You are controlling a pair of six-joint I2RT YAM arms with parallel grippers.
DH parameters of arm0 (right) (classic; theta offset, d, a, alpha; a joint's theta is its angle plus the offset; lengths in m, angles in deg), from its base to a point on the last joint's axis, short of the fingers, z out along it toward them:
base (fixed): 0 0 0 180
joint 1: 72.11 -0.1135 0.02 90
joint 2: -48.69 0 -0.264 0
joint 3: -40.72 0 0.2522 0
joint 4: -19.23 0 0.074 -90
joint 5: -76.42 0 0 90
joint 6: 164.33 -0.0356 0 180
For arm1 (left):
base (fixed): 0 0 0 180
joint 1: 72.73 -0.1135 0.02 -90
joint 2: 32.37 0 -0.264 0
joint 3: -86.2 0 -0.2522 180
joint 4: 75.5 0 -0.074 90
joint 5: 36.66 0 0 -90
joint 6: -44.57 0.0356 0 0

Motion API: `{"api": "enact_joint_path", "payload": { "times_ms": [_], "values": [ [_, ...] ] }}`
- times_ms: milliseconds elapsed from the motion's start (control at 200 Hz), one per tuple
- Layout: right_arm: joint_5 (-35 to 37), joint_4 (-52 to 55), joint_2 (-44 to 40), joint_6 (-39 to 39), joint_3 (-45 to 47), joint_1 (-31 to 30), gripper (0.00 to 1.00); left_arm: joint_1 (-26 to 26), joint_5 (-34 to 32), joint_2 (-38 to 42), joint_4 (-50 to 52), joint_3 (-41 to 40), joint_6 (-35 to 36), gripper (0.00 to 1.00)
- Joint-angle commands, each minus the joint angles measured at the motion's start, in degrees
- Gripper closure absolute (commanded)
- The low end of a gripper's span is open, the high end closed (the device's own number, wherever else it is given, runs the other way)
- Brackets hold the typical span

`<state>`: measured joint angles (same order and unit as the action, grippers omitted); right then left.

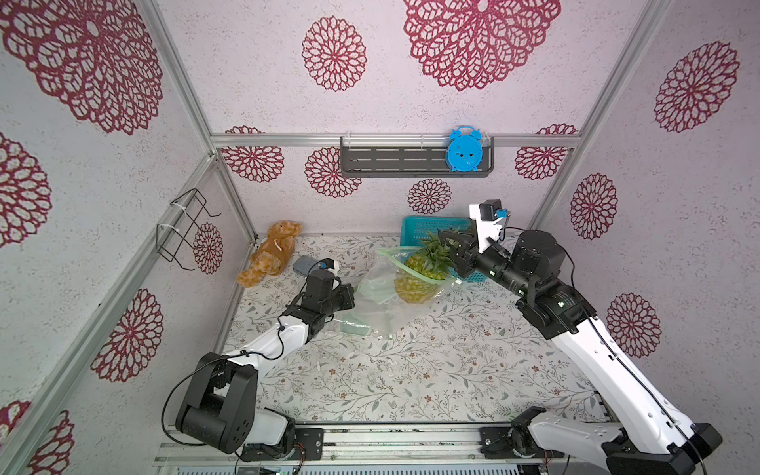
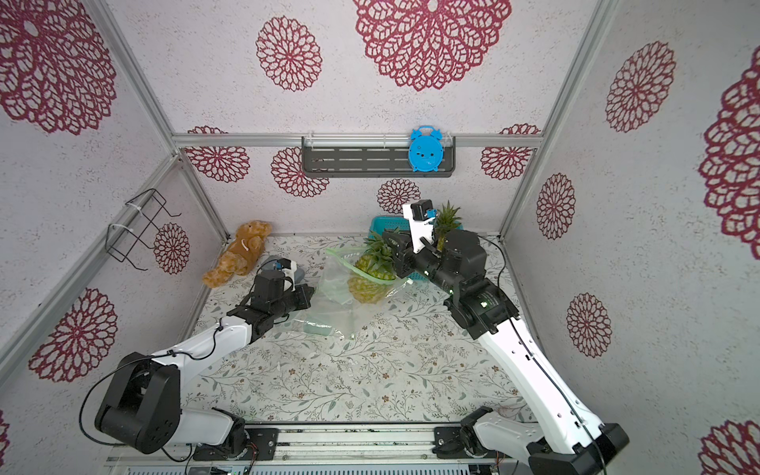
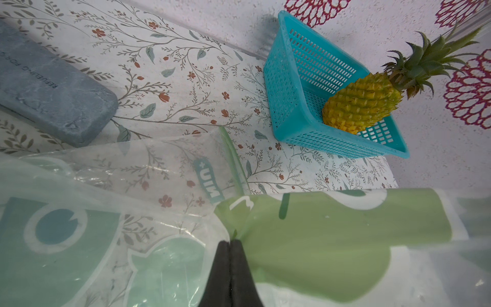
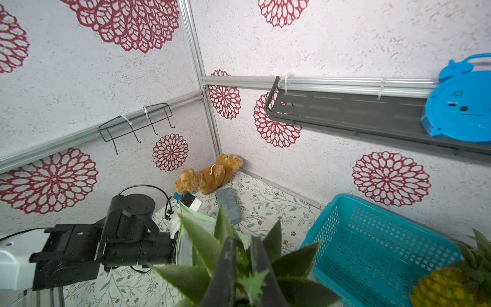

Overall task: Open the zip-top bag and take out the pineapple
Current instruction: Pick up the pineapple from the zipper food storage bag.

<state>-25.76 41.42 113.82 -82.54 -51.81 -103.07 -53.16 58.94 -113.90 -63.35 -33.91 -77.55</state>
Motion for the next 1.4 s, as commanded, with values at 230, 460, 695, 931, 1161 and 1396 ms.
{"api": "enact_joint_path", "payload": {
  "times_ms": [230, 460, 695, 931, 1161, 1396],
  "values": [
    [2.35, -13.86, -3.53, 0.64, -6.89, 0.90, 1.00, -0.94, -5.41, -2.12, 6.16, 0.19, 3.94, 1.00],
    [-0.22, -10.16, -1.80, 1.18, -8.53, 0.99, 1.00, -0.85, -1.57, -2.05, 6.55, 1.74, 4.72, 1.00],
    [-4.10, -8.60, 2.08, 0.92, -9.77, 1.12, 1.00, -0.08, 2.85, -1.17, 8.26, 4.38, 7.45, 1.00],
    [-7.47, -8.47, 6.11, 0.34, -12.30, 1.23, 1.00, 1.32, 3.44, -0.55, 9.49, 4.94, 10.88, 1.00],
    [-9.42, -8.84, 8.87, -0.25, -13.61, 1.51, 1.00, 2.62, 5.02, -0.62, 9.29, 5.09, 13.28, 1.00],
    [-10.53, -10.61, 8.92, -1.01, -14.73, 1.69, 1.00, 2.93, 3.28, -2.02, 10.96, 5.55, 14.54, 1.00]
  ]
}}
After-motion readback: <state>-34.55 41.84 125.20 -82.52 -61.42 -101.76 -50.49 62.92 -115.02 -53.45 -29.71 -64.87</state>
